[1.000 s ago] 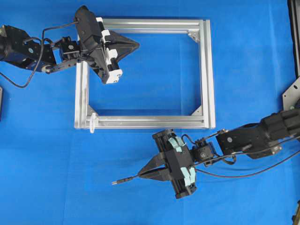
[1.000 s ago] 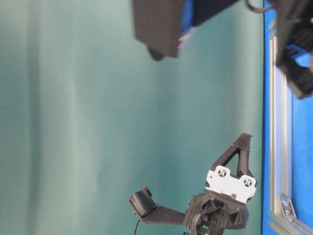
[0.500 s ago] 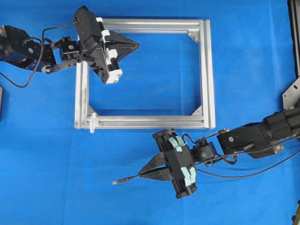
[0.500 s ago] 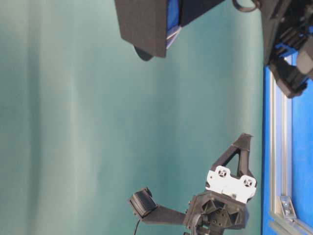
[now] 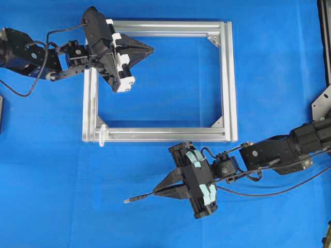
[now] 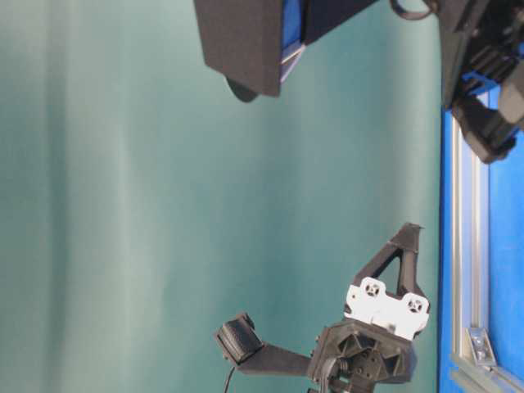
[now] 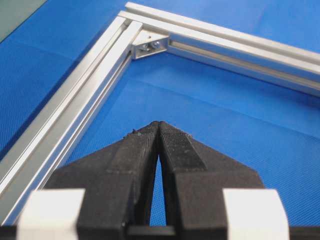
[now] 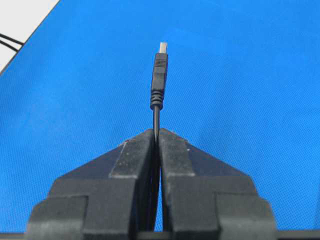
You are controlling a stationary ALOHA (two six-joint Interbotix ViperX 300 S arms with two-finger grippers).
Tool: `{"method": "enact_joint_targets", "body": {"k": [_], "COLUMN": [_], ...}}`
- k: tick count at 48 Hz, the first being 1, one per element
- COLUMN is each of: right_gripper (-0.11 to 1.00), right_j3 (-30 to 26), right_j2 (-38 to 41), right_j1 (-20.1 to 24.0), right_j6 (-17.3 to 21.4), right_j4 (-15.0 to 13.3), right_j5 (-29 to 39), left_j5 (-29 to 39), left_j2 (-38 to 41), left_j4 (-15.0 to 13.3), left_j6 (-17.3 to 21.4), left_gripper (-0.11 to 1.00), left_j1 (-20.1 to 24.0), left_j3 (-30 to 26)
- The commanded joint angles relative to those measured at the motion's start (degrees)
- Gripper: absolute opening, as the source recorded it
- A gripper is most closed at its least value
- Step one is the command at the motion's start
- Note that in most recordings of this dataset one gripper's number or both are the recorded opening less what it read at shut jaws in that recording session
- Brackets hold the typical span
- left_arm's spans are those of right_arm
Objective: Insert the wire through the string loop located on the left side.
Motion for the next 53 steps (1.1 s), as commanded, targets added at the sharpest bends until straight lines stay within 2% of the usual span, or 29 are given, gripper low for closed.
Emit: {"method": "enact_joint_targets", "body": {"k": [1, 29, 53], "right_gripper": [0.0, 0.0, 0.0], "right_j3": [-0.4, -0.2, 4.9], "right_j2": [-1.9, -2.1, -5.2], "right_j1": [0.3, -0.4, -12.2], "right_j6": [0.0, -0.2, -0.9], "right_j4": [0.2, 0.2, 0.2], "right_j5": [-0.3, -0.5, -3.5], "left_j5": [-0.3, -0.3, -0.3], "left_j2": [-1.8, -1.8, -1.8], "left_j4": [0.1, 0.1, 0.1], "left_j6": [-0.1, -0.1, -0.1], "left_gripper": [0.0, 0.0, 0.0], "left_j1": [0.0, 0.0, 0.0], "left_j3": [-0.4, -0.4, -0.1]}}
